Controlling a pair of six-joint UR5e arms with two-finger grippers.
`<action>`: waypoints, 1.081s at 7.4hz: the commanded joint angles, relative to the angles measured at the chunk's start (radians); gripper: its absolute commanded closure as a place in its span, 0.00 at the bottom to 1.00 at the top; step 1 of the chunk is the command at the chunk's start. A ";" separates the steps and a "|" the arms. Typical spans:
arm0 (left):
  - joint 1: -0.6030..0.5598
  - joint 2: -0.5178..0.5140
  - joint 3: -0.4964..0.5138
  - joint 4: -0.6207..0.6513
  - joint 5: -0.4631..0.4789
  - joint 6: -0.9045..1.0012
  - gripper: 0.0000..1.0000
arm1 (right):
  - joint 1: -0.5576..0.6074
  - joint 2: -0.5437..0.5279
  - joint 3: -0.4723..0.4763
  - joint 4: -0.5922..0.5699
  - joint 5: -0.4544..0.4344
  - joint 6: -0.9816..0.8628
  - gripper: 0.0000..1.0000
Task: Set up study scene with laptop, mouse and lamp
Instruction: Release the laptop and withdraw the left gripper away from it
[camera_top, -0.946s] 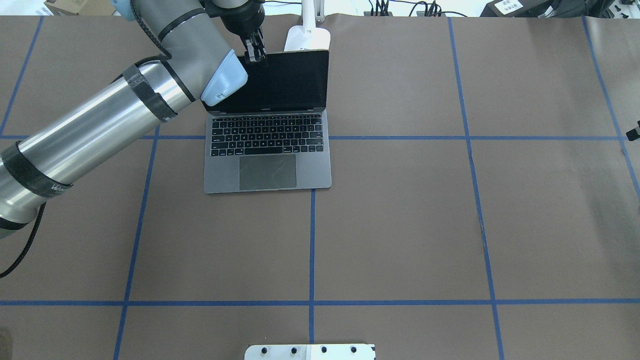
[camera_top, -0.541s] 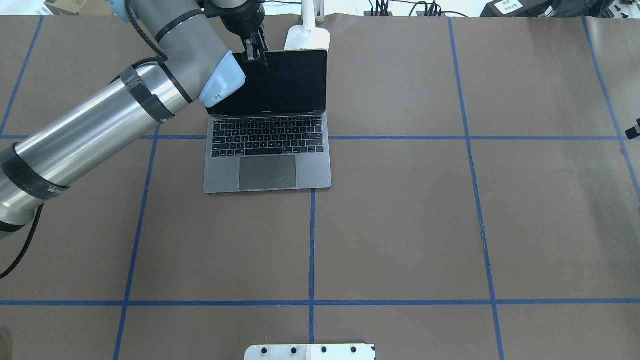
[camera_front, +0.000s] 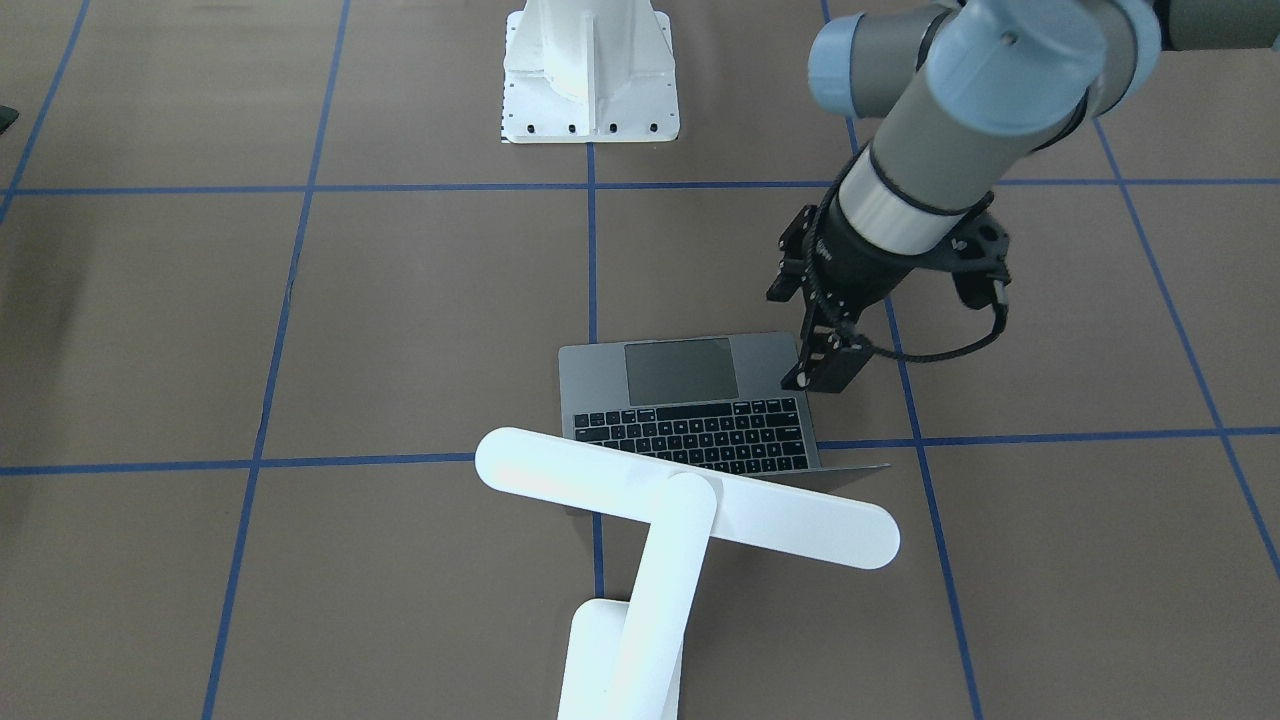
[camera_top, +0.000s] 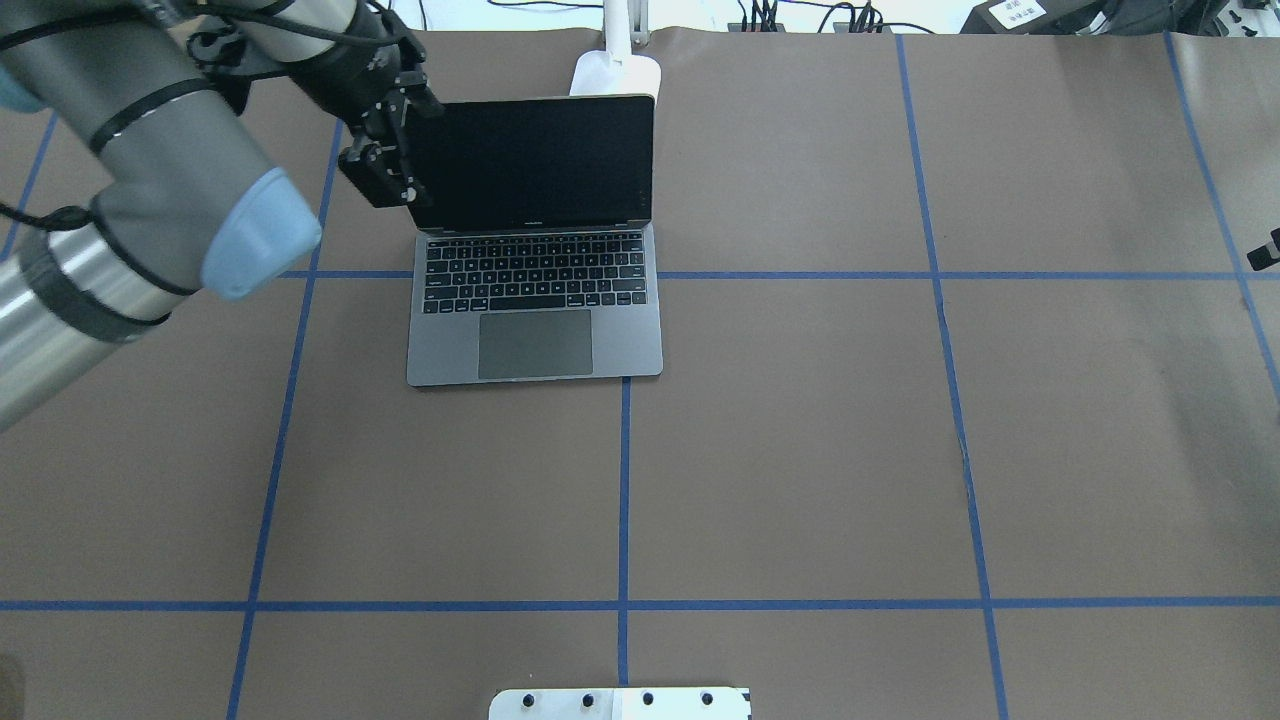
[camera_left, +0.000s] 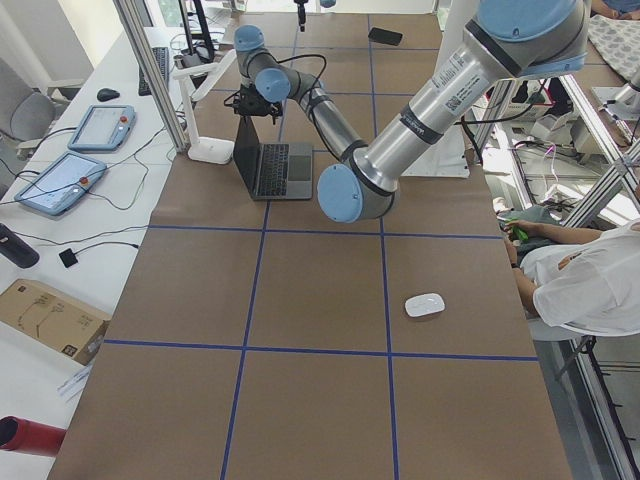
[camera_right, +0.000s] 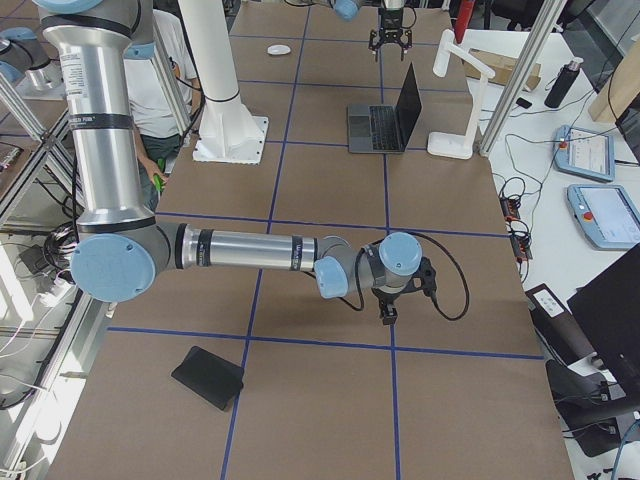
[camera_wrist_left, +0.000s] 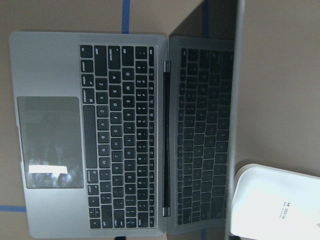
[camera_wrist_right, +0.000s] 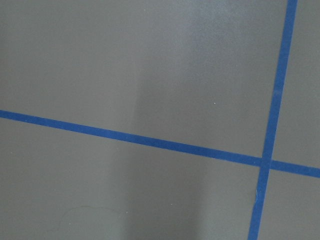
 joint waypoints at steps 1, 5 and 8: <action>-0.021 0.176 -0.216 0.078 0.002 0.306 0.00 | 0.001 -0.061 0.059 -0.002 -0.005 -0.013 0.01; -0.092 0.452 -0.419 0.075 0.008 0.923 0.00 | 0.018 -0.283 0.127 -0.015 -0.013 -0.424 0.02; -0.158 0.495 -0.433 0.075 0.029 1.199 0.00 | 0.094 -0.333 0.003 -0.135 -0.010 -0.850 0.03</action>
